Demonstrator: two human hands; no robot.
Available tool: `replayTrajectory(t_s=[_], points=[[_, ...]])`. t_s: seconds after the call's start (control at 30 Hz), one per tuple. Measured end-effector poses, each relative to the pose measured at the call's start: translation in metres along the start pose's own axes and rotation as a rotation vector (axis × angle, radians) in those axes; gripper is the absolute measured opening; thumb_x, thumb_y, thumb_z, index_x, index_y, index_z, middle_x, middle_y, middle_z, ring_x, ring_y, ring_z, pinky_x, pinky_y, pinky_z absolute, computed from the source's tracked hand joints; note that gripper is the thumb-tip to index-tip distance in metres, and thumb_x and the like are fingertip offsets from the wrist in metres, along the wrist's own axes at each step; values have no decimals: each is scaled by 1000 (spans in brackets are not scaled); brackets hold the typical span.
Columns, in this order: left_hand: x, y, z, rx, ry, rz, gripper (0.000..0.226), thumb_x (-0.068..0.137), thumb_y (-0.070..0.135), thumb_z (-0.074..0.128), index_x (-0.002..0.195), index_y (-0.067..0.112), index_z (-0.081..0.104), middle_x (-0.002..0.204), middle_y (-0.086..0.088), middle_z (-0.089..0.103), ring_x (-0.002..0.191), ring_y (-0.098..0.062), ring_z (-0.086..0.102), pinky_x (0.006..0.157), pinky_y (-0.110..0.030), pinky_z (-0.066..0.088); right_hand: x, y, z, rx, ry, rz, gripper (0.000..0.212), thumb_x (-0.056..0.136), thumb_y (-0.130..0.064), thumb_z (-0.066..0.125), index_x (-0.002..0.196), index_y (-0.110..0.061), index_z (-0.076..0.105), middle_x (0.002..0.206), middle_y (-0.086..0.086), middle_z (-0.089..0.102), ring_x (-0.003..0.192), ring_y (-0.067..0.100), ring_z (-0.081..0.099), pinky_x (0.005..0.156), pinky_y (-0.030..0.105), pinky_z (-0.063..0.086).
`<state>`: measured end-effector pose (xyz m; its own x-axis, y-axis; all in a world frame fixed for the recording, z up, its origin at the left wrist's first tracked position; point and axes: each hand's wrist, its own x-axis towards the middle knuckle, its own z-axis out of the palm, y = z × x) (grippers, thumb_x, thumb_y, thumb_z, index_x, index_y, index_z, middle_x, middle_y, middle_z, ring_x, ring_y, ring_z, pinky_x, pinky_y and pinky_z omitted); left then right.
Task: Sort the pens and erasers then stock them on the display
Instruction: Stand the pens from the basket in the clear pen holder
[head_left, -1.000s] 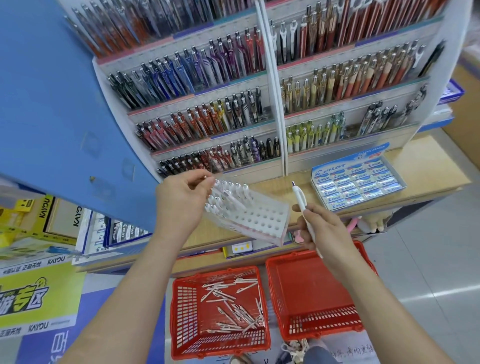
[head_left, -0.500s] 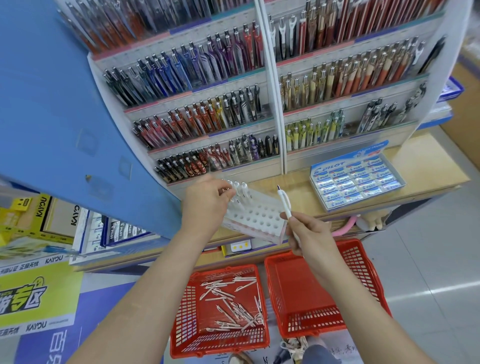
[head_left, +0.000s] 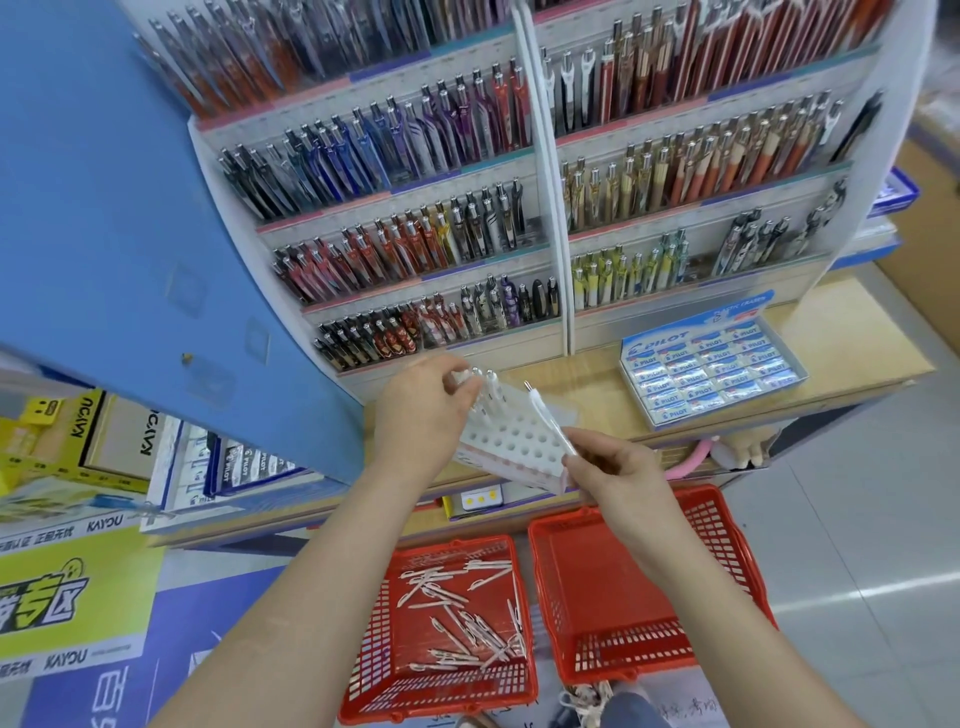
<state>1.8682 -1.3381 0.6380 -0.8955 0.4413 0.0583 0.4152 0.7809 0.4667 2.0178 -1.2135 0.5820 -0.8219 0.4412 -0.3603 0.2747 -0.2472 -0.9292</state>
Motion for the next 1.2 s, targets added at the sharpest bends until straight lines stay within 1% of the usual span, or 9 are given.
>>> replayTrajectory(t_s=[0.1, 0.17, 0.4, 0.57, 0.67, 0.77, 0.9, 1.03, 1.2], points=[[-8, 16, -10, -435, -200, -151, 18, 88, 28, 64, 98, 15, 72, 71, 9, 65, 62, -7, 58, 64, -28, 52, -2, -5, -1, -6, -9, -46, 27, 85, -3, 65, 91, -27, 75, 90, 12, 73, 79, 14, 60, 78, 38, 51], [-14, 24, -14, -661, -327, -261, 16, 88, 19, 64, 100, 9, 69, 69, -1, 65, 56, -9, 56, 58, -24, 53, -3, -9, 0, 13, -18, -60, 26, 82, -1, 69, 85, -26, 76, 89, 17, 71, 75, 16, 60, 76, 38, 51], [-19, 22, -31, -744, -334, -285, 5, 84, 4, 66, 88, 2, 68, 69, -9, 65, 57, -13, 62, 59, -21, 56, -4, -8, 3, -7, -58, -66, 19, 76, -3, 75, 90, -17, 77, 86, 15, 73, 77, 19, 63, 75, 34, 50], [-20, 21, -40, -649, -333, -211, 8, 80, -1, 69, 82, 6, 71, 66, -9, 68, 61, -15, 66, 62, -23, 57, -5, -9, 7, 12, -54, -72, 20, 76, -1, 75, 92, -14, 75, 78, 4, 71, 72, 8, 61, 67, 20, 48], [-12, 21, -42, -602, -175, -179, 14, 79, -3, 69, 76, 11, 71, 65, -11, 69, 59, -18, 66, 61, -25, 57, 4, 1, 3, 2, 122, -38, 30, 77, -7, 76, 102, -22, 70, 79, 0, 58, 69, 9, 54, 61, 19, 46], [0, 20, -40, -496, -30, -120, 22, 79, 2, 71, 70, 21, 70, 63, -5, 68, 60, -18, 65, 62, -28, 57, 11, 13, -1, -34, 223, 47, 39, 82, -20, 73, 118, -18, 61, 84, 7, 56, 71, 12, 52, 63, 23, 43], [5, 22, -30, -307, 31, 3, 11, 79, 8, 72, 73, 17, 73, 65, 3, 68, 64, -16, 63, 68, -35, 56, 12, 21, 4, -128, 199, 68, 39, 89, -20, 66, 125, -7, 57, 89, 12, 62, 70, -22, 47, 71, 4, 40], [5, 21, -19, -199, 67, 101, 4, 81, 14, 71, 80, 10, 73, 69, -2, 69, 67, -21, 62, 68, -39, 52, 14, 22, 10, -103, 225, 101, 39, 87, -23, 67, 121, -5, 61, 83, -5, 61, 78, 8, 60, 91, 40, 51], [9, 18, -4, -102, 33, 178, 8, 83, 19, 70, 82, 11, 73, 73, 2, 69, 69, -15, 61, 70, -34, 51, 17, 22, 9, -147, 234, 88, 41, 85, -29, 68, 121, -10, 63, 89, 3, 67, 78, 16, 60, 88, 40, 51]])
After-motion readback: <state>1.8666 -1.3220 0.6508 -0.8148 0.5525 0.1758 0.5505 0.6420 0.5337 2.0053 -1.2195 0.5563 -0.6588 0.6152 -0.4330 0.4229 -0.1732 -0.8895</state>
